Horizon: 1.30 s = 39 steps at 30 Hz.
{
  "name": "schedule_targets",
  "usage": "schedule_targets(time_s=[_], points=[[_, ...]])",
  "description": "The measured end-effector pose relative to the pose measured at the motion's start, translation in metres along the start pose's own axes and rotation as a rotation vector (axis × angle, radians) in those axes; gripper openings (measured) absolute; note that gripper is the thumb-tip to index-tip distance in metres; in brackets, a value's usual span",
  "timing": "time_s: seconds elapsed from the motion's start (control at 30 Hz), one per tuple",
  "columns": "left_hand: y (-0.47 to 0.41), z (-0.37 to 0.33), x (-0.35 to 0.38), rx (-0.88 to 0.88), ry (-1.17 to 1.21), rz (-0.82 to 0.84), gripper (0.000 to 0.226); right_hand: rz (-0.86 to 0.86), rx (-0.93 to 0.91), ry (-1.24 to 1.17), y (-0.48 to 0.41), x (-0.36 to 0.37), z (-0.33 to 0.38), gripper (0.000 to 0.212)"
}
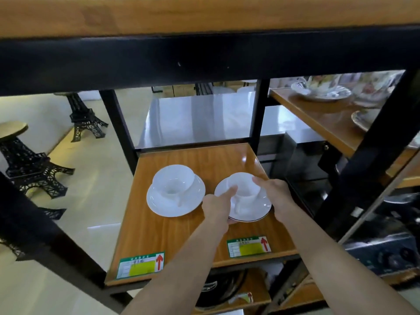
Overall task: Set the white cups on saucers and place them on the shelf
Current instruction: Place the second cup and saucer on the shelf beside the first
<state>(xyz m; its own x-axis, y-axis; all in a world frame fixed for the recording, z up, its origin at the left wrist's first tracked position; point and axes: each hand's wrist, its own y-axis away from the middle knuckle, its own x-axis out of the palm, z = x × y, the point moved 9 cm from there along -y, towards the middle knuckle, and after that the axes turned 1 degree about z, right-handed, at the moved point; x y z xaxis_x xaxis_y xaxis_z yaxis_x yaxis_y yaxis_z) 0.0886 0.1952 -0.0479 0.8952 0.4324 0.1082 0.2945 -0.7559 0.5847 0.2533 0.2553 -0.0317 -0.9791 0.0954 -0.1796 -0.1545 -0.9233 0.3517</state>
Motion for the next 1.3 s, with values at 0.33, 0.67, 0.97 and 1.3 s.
schedule_targets(time_s=[0.33,0.67,0.97,1.3], points=[[-0.002,-0.012,0.011,0.018,0.016,-0.077,0.081,0.039,-0.017,-0.010,-0.033,0.005,0.007,0.049],[-0.006,-0.016,0.017,-0.018,-0.030,-0.082,0.084,-0.013,-0.169,0.098,-0.037,0.003,0.026,0.042],[0.011,-0.056,0.021,0.308,-0.260,-0.077,0.064,0.006,-0.336,0.160,-0.001,-0.003,0.042,0.048],[0.015,-0.049,0.035,0.296,-0.251,-0.004,0.055,0.083,-0.234,0.094,-0.006,0.008,0.033,0.050]])
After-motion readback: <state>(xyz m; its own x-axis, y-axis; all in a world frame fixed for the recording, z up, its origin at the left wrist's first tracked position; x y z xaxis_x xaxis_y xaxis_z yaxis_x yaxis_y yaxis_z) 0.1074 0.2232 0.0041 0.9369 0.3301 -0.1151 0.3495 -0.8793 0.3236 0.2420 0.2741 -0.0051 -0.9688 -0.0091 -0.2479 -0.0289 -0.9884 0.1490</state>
